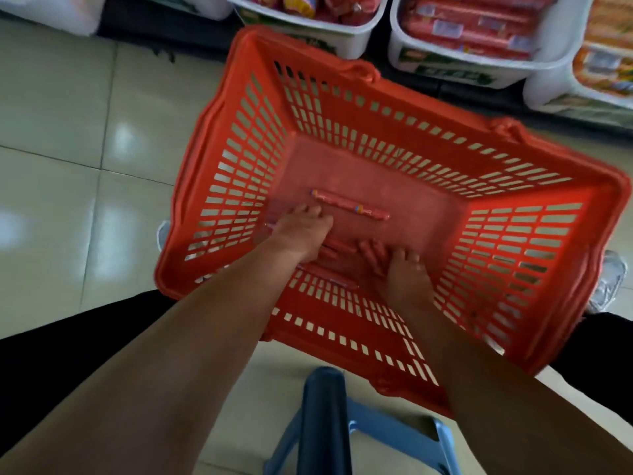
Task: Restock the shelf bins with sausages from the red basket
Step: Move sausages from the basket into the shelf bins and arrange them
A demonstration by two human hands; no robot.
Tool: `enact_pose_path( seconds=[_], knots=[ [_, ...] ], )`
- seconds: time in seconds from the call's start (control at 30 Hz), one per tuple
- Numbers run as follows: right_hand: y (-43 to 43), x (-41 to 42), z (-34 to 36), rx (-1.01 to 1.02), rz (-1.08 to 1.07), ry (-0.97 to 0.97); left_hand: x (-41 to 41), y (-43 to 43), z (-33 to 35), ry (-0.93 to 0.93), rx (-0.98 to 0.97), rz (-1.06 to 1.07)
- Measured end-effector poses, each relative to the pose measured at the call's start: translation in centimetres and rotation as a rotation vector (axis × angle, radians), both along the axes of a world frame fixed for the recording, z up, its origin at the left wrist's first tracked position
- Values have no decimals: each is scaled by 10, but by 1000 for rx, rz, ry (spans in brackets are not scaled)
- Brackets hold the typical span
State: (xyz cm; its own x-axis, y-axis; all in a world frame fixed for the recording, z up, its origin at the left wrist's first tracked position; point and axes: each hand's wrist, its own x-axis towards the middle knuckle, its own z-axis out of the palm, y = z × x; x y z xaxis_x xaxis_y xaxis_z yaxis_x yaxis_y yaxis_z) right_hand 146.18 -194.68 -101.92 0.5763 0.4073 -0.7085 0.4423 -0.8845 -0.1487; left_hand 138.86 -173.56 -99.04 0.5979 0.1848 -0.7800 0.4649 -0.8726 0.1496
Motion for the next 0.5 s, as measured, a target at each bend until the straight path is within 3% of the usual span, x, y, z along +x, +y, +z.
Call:
enact_pose_path(
  seconds=[0.1, 0.23, 0.33, 0.4, 0.5],
  knots=[
    [3, -1, 3, 6, 7, -24, 5, -5, -9, 70, -11, -100],
    [19, 12, 18, -16, -136, -85, 8, -7, -9, 117, -16, -198],
    [37, 30, 24, 111, -167, -89, 8, -4, -4, 106, -24, -216],
    [51, 44, 25, 231, -125, -47, 5, -1, 0, 105, -58, -184],
    [72, 55, 17, 253, 76, -19, -1, 0, 4, 128, -117, -129]
  ],
)
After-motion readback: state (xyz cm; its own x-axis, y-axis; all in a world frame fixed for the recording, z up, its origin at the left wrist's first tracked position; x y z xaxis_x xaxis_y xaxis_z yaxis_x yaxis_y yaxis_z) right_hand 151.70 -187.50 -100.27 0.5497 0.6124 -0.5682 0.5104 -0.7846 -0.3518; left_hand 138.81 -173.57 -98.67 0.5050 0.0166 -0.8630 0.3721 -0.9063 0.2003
